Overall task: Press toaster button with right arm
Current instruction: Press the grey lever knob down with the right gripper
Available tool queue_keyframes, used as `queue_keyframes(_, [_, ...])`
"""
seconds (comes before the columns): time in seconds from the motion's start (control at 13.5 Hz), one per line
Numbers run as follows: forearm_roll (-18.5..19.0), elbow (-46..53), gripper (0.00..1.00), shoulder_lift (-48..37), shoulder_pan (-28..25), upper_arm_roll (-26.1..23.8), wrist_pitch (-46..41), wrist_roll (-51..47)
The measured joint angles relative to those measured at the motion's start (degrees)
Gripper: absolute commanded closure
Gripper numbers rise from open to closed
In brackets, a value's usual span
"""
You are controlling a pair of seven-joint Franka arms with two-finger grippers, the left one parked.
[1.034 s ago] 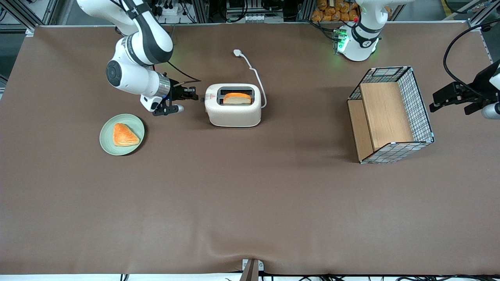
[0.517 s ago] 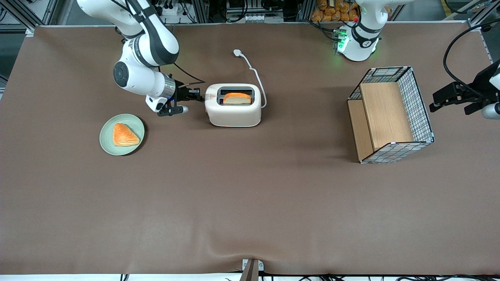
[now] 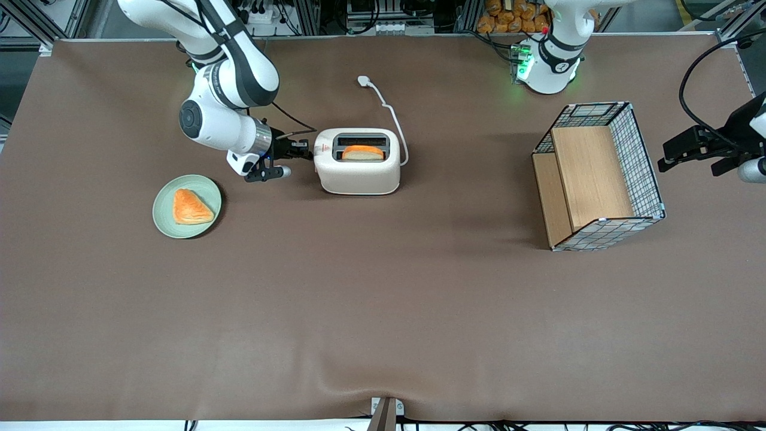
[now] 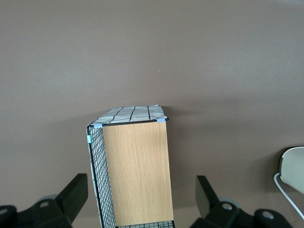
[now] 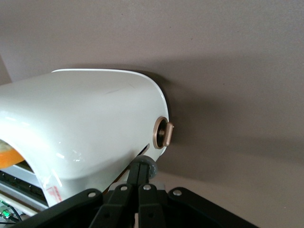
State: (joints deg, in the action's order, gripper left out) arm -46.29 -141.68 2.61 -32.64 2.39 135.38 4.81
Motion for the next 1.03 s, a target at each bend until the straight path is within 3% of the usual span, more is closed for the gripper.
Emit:
queue_keyframes(0.44, [-1.3, 0.0, 1.0, 2.3, -0.8, -0.1, 2.5, 0.7])
queue_keyframes(0.81, [-6.7, -0.7, 1.0, 3.1, -0.9, 0.6, 3.2, 6.5])
queue_keyframes(1.03, [-7.0, -0.7, 1.0, 3.1, -0.9, 0.6, 3.3, 6.8])
